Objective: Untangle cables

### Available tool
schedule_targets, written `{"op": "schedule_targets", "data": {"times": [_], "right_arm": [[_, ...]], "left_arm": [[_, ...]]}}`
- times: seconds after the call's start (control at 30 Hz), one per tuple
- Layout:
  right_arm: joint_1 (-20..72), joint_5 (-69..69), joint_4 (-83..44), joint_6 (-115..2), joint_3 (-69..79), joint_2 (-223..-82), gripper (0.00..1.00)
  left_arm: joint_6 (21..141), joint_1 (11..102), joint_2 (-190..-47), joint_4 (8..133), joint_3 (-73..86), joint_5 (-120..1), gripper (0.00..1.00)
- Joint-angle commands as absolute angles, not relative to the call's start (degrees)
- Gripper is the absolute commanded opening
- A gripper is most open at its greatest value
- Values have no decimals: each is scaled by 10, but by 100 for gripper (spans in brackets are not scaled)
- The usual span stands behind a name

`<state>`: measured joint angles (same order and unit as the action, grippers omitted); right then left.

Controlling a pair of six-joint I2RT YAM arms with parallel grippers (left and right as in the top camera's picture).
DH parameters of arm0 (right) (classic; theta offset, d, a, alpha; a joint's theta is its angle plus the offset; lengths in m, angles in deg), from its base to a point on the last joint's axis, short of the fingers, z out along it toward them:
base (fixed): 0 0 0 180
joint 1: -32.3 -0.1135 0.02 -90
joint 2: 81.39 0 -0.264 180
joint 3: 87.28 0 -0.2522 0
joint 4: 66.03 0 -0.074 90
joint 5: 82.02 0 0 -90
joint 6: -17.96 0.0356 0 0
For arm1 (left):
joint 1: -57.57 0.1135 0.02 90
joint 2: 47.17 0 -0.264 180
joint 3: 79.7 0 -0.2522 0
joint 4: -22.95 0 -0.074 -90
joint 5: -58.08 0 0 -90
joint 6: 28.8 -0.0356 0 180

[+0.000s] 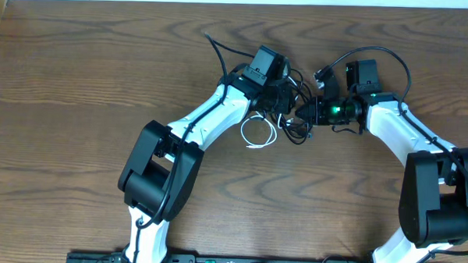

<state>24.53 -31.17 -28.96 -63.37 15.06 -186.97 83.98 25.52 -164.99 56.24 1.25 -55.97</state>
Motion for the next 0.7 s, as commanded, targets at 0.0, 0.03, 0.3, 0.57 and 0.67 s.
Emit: {"op": "schedule_targets", "data": {"times": [0.0, 0.03, 0.3, 0.57, 0.67], "right_arm": [[248, -314, -287, -642, 153, -1865, 4], [248, -314, -287, -642, 153, -1865, 4], [248, -314, -288, -642, 153, -1865, 4], [248, -314, -287, -642, 153, -1865, 4], [248, -301, -282, -639, 153, -1865, 4]], "left_arm": [[785, 255, -1658, 577, 13, -611, 38], [783, 255, -1659, 585, 13, -607, 38], [797, 255, -1674, 626, 13, -518, 32], [801, 265, -1665, 611, 8, -519, 8], [800, 281, -1631, 623, -7, -520, 8]]}}
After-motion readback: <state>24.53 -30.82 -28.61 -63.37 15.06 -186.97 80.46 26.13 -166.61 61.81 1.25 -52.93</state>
